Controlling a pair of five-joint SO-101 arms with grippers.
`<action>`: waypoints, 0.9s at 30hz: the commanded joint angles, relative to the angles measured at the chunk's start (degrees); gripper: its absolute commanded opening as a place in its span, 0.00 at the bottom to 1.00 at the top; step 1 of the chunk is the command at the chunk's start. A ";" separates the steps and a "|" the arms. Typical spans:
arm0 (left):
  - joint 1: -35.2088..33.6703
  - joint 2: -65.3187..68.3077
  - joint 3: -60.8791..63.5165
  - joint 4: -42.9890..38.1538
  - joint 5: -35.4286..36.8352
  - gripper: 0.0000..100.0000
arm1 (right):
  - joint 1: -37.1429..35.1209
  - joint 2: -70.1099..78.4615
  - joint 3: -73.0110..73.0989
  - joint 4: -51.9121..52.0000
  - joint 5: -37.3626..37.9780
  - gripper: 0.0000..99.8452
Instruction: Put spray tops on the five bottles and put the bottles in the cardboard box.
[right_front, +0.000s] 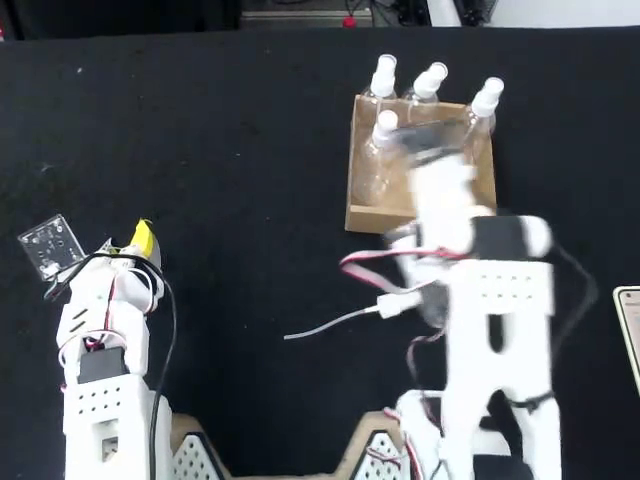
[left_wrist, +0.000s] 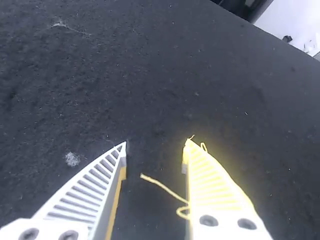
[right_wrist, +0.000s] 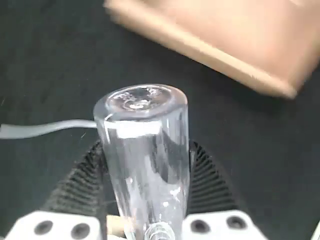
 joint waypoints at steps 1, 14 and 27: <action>0.04 -0.79 -1.10 -0.79 0.26 0.18 | 20.75 0.48 -2.59 -1.93 -8.44 0.01; 0.13 -0.79 -0.04 -1.05 0.18 0.18 | 41.41 0.40 23.52 -27.69 -13.63 0.05; -0.13 -0.79 0.22 -1.14 0.09 0.18 | 37.36 0.13 21.49 -24.00 -11.96 0.25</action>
